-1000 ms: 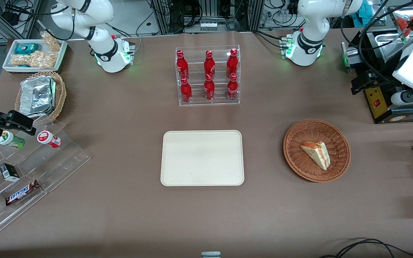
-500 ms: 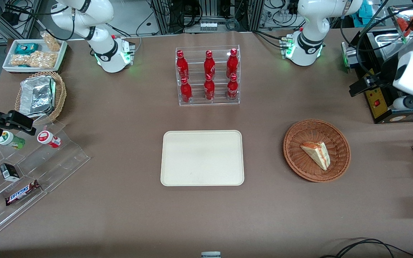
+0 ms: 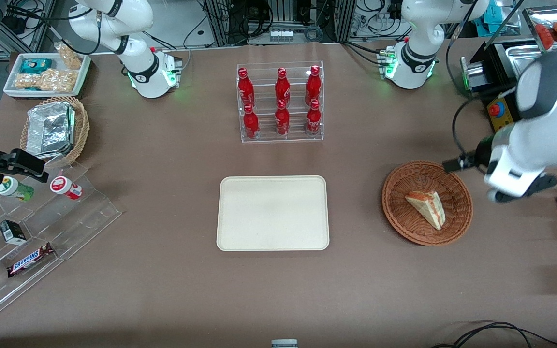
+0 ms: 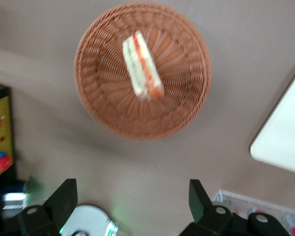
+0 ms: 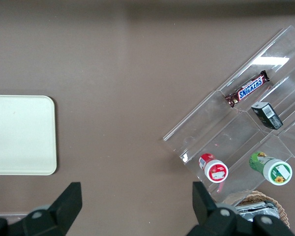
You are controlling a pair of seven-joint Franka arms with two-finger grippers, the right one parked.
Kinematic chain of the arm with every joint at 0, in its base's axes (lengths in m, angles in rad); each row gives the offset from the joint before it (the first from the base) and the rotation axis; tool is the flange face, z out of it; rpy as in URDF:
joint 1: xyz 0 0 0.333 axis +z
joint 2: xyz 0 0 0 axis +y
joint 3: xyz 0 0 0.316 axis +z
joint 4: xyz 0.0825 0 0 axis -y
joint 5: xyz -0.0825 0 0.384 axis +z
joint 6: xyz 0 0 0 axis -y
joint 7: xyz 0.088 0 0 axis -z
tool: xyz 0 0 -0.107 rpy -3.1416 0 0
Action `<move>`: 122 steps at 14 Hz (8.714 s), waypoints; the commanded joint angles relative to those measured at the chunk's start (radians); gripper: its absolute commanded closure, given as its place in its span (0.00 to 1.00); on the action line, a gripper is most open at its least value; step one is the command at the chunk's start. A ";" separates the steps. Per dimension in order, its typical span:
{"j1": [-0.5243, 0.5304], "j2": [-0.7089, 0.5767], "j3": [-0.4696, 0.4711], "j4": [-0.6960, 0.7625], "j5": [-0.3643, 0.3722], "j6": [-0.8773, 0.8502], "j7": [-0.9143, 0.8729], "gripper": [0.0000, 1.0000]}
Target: Place sandwich from basket to tray
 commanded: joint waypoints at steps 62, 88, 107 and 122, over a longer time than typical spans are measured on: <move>-0.671 0.573 -0.017 0.195 0.198 0.692 -0.358 0.62; -0.048 -0.095 -0.006 0.180 0.087 -0.056 0.201 0.00; 0.032 -0.289 -0.012 0.006 0.058 -0.180 0.258 0.00; 0.096 -0.371 -0.058 -0.098 0.025 -0.085 0.257 0.00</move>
